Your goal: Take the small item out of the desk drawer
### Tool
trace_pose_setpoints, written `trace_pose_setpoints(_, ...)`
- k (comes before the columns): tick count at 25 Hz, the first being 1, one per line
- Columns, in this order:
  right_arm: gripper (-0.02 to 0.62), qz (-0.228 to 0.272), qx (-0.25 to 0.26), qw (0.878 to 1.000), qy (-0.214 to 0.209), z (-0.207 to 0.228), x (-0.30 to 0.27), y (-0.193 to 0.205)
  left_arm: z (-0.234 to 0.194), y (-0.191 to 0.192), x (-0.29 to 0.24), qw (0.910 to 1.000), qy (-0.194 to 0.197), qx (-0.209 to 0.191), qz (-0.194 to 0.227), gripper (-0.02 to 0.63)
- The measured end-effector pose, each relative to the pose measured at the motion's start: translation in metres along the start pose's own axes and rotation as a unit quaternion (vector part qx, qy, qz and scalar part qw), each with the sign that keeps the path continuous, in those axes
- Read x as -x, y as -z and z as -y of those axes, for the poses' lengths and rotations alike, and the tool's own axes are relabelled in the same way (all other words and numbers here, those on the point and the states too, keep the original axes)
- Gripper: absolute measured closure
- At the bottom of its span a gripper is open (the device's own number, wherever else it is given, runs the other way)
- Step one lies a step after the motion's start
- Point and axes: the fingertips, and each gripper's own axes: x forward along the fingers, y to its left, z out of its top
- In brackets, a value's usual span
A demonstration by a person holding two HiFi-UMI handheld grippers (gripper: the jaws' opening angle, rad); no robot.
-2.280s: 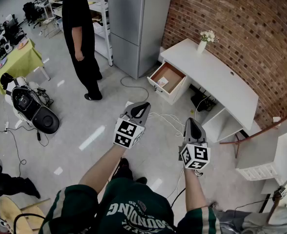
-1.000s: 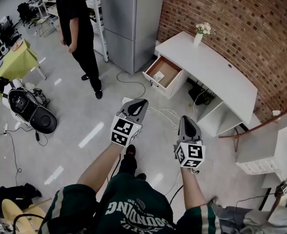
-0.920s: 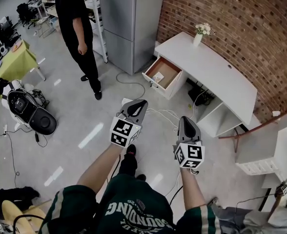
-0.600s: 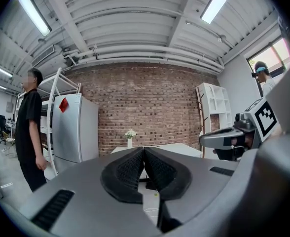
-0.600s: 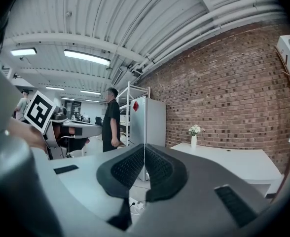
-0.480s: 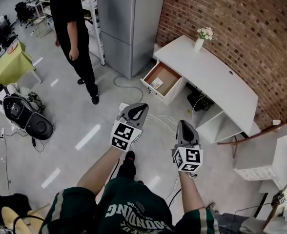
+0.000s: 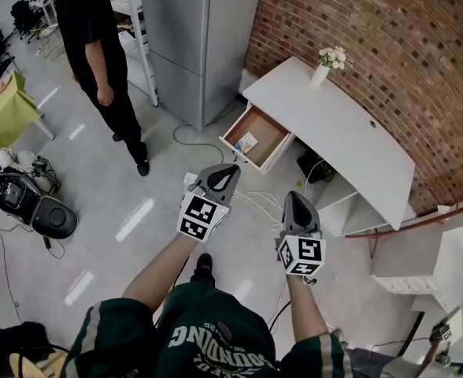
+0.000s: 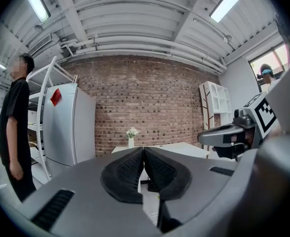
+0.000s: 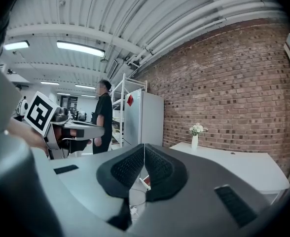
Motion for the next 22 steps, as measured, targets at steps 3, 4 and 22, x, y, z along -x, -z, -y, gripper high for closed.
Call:
trace_pose_setpoints(3,0.571,0.0,0.0,1.0,0.006,0.0,-0.026,-0.006,-0.019,0.0,-0.018,1.0,0.008,-0.003,-0.002,0.59)
trace_pose_setpoints(4,0.571,0.0,-0.002,1.0,0.008,0.0,-0.033,-0.008,-0.025,0.0,-0.022,0.9999,0.011,-0.003,-0.004,0.589)
trace_pose_setpoints(22,0.571,-0.011,-0.026,0.999,0.032,0.026,-0.11,-0.01,-0.079,0.005,-0.089,0.9993,0.033,0.004,-0.019,0.589)
